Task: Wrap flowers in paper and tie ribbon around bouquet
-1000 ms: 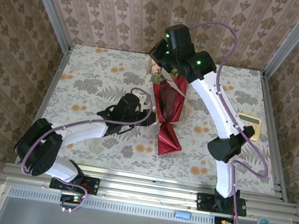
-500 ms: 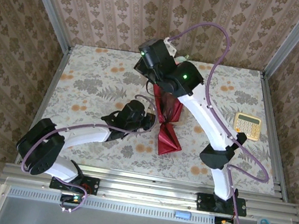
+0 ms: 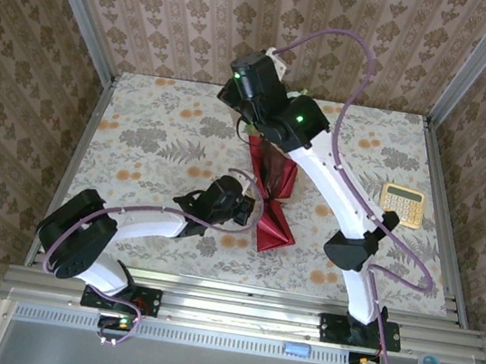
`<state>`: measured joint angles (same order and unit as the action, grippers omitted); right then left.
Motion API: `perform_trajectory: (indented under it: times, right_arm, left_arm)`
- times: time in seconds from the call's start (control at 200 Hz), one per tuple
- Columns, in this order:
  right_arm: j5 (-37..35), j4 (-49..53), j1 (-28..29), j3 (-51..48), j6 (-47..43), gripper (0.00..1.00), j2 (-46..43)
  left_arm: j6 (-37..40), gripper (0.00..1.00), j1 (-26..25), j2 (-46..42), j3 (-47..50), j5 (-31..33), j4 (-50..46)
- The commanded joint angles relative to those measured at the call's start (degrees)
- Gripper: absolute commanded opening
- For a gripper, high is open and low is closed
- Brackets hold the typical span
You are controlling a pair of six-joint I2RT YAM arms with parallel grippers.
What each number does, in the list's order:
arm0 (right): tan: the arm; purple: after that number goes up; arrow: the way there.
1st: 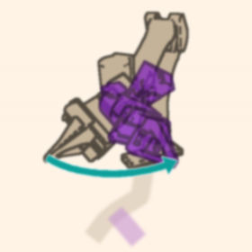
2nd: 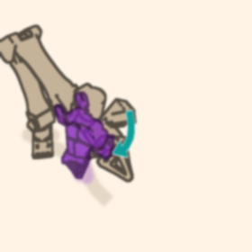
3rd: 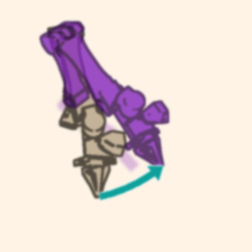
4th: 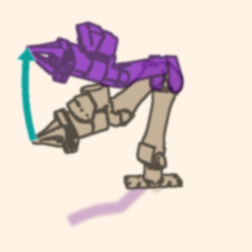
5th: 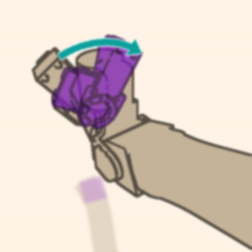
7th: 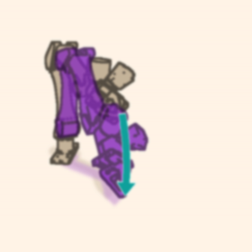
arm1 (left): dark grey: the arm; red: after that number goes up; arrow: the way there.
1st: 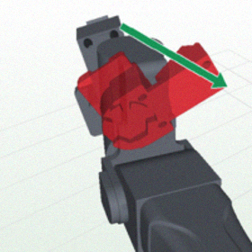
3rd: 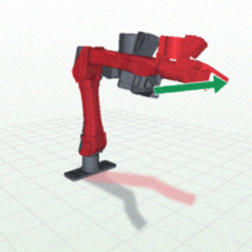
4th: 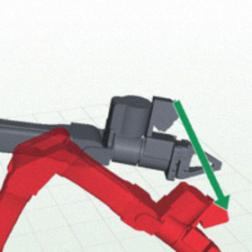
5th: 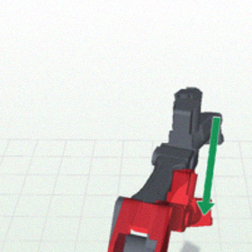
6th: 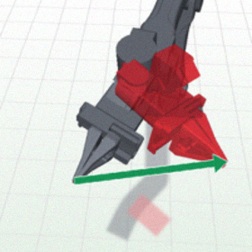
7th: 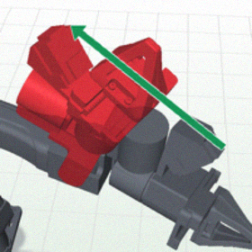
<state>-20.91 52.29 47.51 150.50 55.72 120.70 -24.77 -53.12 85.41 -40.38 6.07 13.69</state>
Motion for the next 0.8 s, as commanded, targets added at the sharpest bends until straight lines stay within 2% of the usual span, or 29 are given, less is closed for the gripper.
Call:
perform_trajectory:
  times: [0.0, 0.16, 0.27, 0.4, 0.58, 0.65, 0.69, 0.74, 0.795]
  right_arm:
    - [9.96, -6.53, 0.13, 0.66, -3.68, 0.0, 4.18]
    - [22.23, -6.42, 0.06, 1.92, -4.41, 0.0, 8.57]
    - [33.32, -4.76, 1.17, 1.67, -7.59, 0.0, 10.72]
    - [40.23, -2.19, 3.99, -1.64, -13.2, 0.0, 10.7]
    - [50.02, -2.22, 6.25, -7.46, -16.1, 0.0, 11.09]
    - [50.42, 0.27, 6.25, -6.68, -17.04, 0.3, 11.7]
    - [49.55, 1.7, 6.14, -6.02, -17.83, 0.42, 11.7]
    - [47.74, 3.17, 5.98, -4.54, -18.83, 0.51, 11.44]
    - [45.78, 4.25, 5.42, -2.97, -19.24, 0.57, 10.93]
  left_arm:
    - [4.71, 0.0, -0.63, 1.36, -2.21, 2.64, 0.36]
    - [5.65, 0.0, -0.58, 2.89, -3.5, 2.89, -0.67]
    - [5.88, 0.0, -0.43, 3.33, -4.17, 2.72, -1.36]
    - [5.87, 0.0, -0.11, 3.52, -4.35, 2.11, -1.33]
    - [5.88, 0.0, 0.11, 4.13, -5.06, 1.5, -1.73]
    - [5.83, 0.0, 0.11, 4.3, -5.25, 1.23, -1.83]
    - [5.63, 0.0, 0.16, 4.33, -5.49, 1.06, -1.95]
    - [5.45, 0.0, 0.25, 4.37, -5.65, 0.74, -2.16]
    - [5.28, 0.0, 0.34, 4.29, -5.93, 0.31, -2.53]
